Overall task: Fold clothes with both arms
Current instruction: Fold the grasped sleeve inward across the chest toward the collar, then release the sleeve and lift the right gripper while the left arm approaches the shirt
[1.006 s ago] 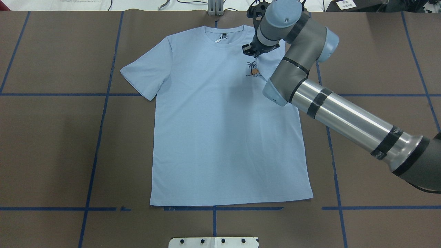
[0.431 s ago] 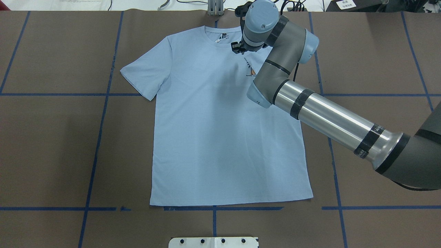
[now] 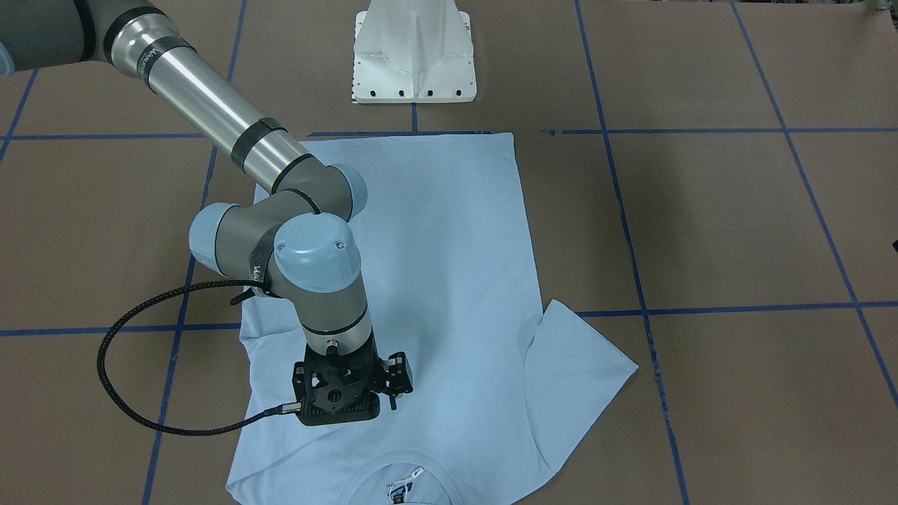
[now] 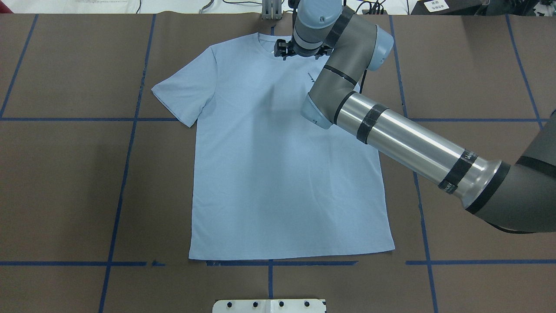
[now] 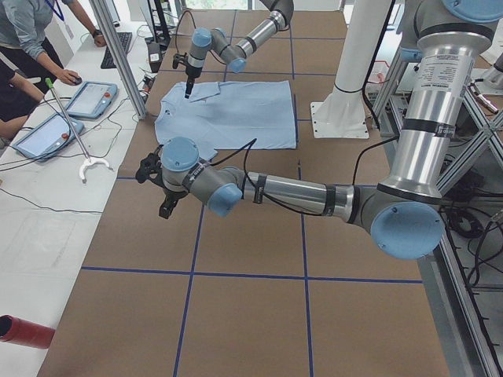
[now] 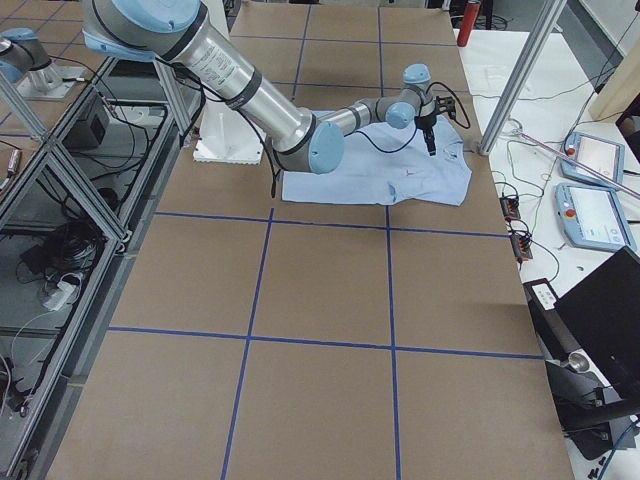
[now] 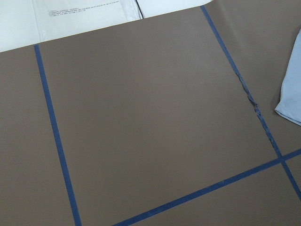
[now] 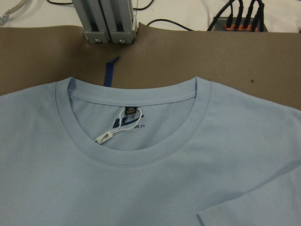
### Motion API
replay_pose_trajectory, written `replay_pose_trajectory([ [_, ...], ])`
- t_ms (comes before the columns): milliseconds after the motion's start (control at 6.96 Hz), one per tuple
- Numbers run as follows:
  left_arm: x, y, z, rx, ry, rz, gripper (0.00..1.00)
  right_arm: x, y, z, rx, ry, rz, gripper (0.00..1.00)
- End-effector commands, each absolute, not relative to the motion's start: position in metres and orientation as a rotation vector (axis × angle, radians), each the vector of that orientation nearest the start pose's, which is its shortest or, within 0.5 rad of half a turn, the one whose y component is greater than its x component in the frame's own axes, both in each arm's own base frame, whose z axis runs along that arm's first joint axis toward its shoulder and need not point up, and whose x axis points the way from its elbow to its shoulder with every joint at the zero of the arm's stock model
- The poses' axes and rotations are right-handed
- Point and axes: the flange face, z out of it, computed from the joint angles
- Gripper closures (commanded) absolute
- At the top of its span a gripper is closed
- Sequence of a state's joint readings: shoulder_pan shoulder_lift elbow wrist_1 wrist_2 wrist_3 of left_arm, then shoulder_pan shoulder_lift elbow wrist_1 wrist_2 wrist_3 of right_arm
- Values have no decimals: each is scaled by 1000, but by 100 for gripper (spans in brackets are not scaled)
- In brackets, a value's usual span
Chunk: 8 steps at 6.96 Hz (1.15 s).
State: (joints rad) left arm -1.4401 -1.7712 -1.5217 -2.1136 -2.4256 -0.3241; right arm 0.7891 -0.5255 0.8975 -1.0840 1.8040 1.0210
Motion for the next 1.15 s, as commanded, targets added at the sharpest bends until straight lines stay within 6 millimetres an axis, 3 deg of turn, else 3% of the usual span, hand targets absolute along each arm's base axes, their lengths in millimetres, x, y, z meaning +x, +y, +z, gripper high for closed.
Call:
replay_pose_trajectory([
  [0, 104, -604, 471, 448, 956, -57, 0, -497, -680, 198, 202, -794, 122, 0],
  [144, 147, -601, 455, 437, 973, -125, 0, -452, -668, 193, 110, -811, 125, 0],
  [287, 184, -600, 436, 431, 981, -175, 0, -408, -657, 206, 67, -851, 138, 0],
  [431, 240, -598, 424, 426, 959, -263, 1, -371, -646, 224, 45, -871, 157, 0],
  [575, 295, -593, 417, 423, 944, -314, 1, -346, -623, 249, 48, -873, 137, 0],
  [719, 337, -605, 409, 401, 949, -361, 2, -312, -615, 266, 70, -850, 100, 0],
  [862, 376, -612, 410, 409, 917, -388, 2, -299, -597, 269, 70, -814, 22, 0],
  [1006, 395, -616, 414, 460, 889, -402, 5, -297, -592, 267, 74, -802, -7, 0],
])
